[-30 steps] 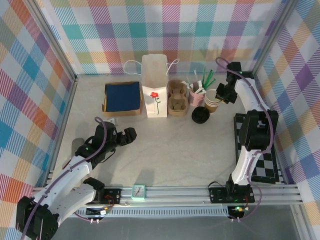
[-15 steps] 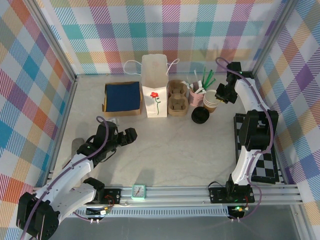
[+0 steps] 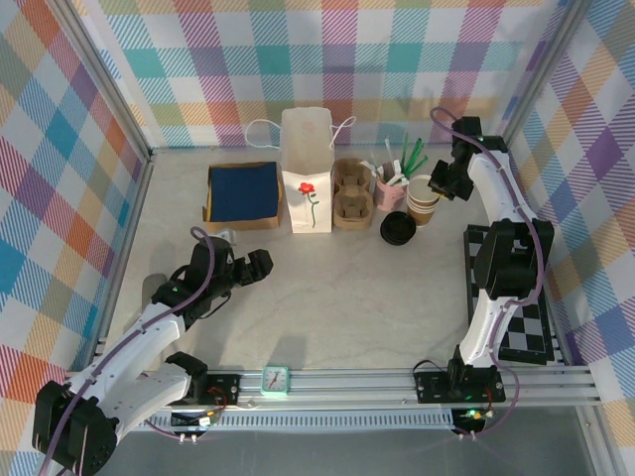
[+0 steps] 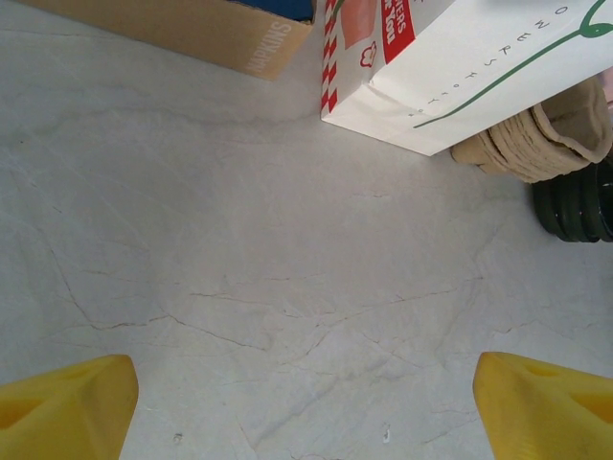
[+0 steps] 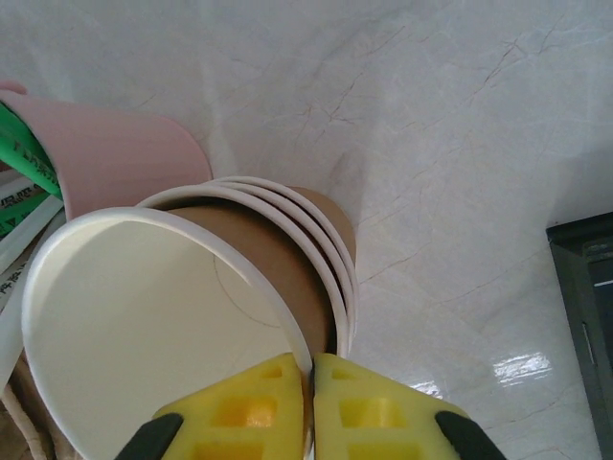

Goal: Pack the takeout coffee

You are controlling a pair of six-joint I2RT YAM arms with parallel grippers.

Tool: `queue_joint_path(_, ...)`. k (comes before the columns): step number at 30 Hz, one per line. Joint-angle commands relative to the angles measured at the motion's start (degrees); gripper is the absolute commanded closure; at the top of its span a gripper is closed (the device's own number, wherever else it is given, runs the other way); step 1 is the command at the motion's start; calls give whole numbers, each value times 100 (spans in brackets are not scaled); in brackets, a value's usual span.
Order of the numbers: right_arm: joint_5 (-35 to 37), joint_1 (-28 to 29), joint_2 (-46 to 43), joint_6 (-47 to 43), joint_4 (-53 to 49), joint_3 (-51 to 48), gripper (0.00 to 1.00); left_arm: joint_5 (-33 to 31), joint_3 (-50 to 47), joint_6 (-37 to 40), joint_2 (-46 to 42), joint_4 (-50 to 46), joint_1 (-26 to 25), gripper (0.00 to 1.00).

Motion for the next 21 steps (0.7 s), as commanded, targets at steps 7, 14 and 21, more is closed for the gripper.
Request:
queue_joint_path(7, 75, -44, -368, -34, -269, 254, 92, -33, 234, 132, -88, -96, -52, 10)
queue_joint_path(14, 117, -44, -611, -82, -448, 449, 92, -7, 295, 143, -168, -164, -52, 10)
queue_joint_path(21, 146, -45, -987, -113, -640, 643, 92, -7, 357, 165, -299, -274, -60, 10)
